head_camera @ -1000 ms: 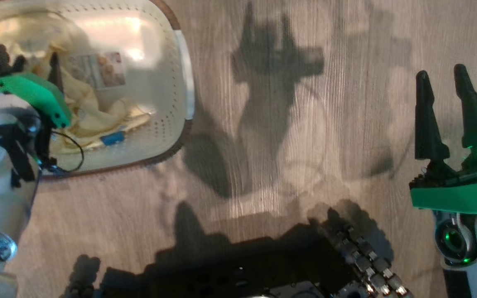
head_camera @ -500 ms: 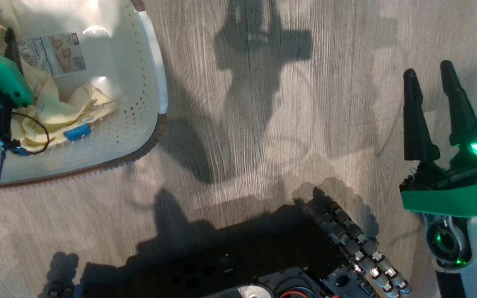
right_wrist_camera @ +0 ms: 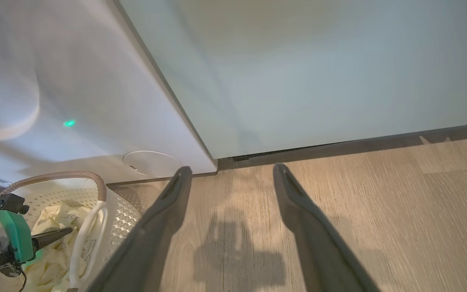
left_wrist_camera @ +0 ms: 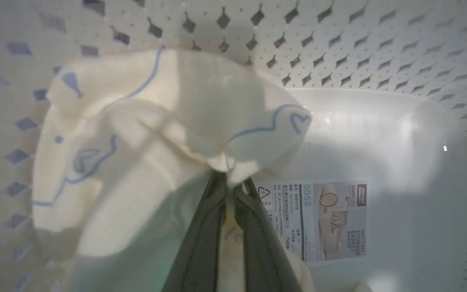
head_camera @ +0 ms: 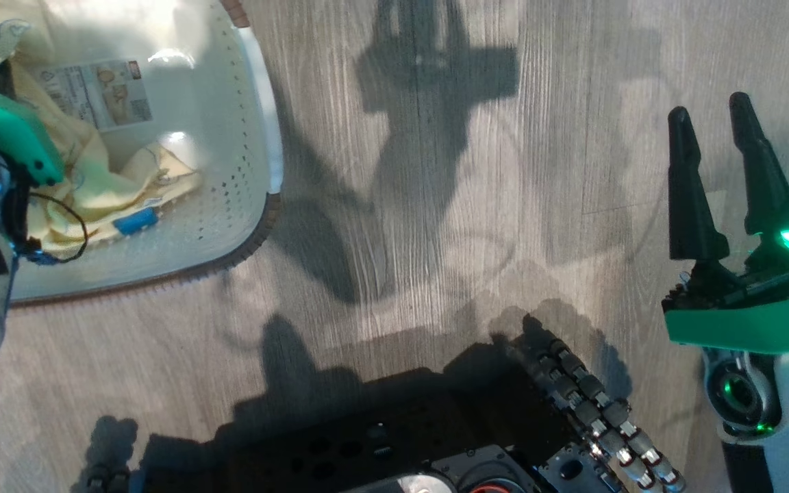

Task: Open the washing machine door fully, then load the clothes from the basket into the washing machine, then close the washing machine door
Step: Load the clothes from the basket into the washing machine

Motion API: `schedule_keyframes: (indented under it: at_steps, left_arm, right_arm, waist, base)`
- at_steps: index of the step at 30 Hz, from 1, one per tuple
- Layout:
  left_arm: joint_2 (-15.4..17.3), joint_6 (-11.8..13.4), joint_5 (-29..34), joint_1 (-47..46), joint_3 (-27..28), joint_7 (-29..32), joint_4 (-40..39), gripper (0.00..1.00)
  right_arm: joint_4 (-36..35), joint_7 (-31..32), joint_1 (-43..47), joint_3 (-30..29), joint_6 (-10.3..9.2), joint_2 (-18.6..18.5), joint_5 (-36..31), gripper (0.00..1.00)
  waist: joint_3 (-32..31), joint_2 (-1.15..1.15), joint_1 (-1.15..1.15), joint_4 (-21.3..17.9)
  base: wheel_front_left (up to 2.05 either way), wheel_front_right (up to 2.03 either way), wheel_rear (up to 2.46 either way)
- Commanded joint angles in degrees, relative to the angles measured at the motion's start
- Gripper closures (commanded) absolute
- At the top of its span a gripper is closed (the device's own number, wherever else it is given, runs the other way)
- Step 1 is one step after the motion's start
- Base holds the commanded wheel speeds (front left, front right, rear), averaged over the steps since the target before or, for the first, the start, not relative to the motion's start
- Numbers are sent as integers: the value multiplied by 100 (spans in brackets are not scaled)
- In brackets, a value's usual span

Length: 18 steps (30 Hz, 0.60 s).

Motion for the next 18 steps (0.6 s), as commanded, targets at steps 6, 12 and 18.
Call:
schedule_keyframes:
  at_steps: [6,12,18]
  left_arm:
    - [58,237,234,380,-69,-186,-318,100]
    - [-104,460,388,606,-175,-265,-774,100]
    - [-283,714,496,1068,-138,-297,-1668,100]
  right_arm:
    - [-10,-38,213,-55,5,-87,-66,0]
    - [9,-38,264,-191,5,-87,-184,0]
    - [45,-38,421,-433,5,-87,-405,0]
  waist:
    - [-231,0,0,218]
    - [-489,0,0,407]
    - [-924,0,0,696]
  base:
    - [0,0,0]
    - [0,0,0]
    - [0,0,0]
